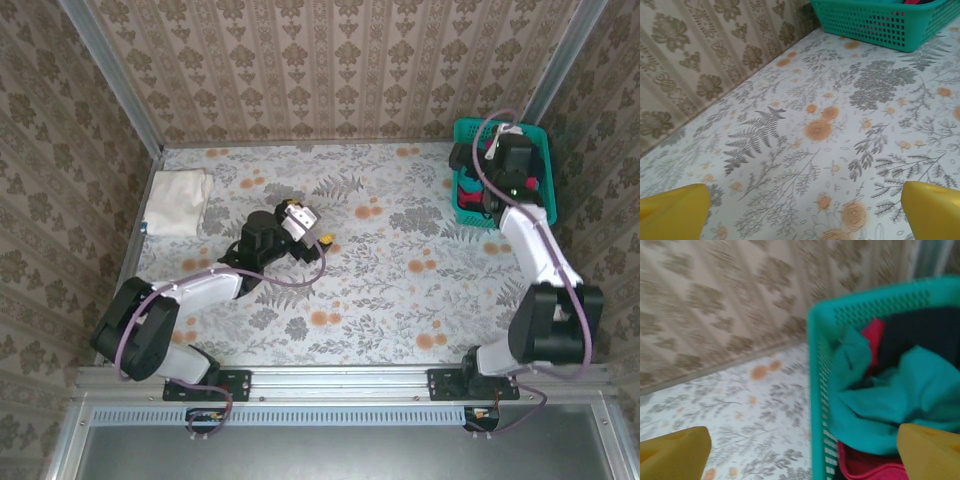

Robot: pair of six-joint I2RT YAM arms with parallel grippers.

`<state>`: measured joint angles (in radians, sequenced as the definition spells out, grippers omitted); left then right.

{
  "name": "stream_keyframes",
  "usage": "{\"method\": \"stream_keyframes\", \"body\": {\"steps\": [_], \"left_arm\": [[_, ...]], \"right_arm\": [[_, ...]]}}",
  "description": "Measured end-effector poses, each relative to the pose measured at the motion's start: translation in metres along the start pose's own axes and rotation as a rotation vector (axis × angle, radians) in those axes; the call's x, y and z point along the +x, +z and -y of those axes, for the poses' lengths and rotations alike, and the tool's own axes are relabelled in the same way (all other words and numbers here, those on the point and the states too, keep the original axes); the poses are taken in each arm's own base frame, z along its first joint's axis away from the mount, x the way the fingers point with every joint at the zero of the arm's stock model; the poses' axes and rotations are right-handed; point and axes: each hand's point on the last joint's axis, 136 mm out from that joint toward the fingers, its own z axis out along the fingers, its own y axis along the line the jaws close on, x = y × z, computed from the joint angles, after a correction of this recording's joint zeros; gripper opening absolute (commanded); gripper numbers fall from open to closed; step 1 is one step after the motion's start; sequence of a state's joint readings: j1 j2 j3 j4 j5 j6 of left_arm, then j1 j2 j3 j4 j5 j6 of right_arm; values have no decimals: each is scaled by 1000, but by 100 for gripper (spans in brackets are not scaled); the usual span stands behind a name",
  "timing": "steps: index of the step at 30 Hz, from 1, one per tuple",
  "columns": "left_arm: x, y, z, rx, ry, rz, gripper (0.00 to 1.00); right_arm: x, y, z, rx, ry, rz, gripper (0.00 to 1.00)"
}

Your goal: Fold and stack the t-shirts

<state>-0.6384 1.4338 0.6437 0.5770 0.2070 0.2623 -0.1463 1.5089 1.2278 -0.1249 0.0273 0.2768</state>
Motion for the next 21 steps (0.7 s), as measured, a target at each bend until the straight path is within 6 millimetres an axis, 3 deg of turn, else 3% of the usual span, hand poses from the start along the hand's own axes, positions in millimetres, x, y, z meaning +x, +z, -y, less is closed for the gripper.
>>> {"method": "stream_keyframes", "body": {"steps": [5,8,12,15,18,21], "left_arm": [[4,9,21,55,-10,-3,100],[7,14,33,81,-14,-7,100],[2,16,42,99,-22,9,100],[-3,16,49,109,-25,25,100],[-6,17,54,116,-27,35,100],[-6,19,55,114,-31,40,100]], "right_arm": [[34,52,43,151,96,-169,84],[49,78,58,197,124,-240,70],[56,109,65,215,150,-301,28],[57,118,66,210,148,-322,0],[57,115,64,202,152,-327,0],[43,106,59,184,152,-298,0]]}}
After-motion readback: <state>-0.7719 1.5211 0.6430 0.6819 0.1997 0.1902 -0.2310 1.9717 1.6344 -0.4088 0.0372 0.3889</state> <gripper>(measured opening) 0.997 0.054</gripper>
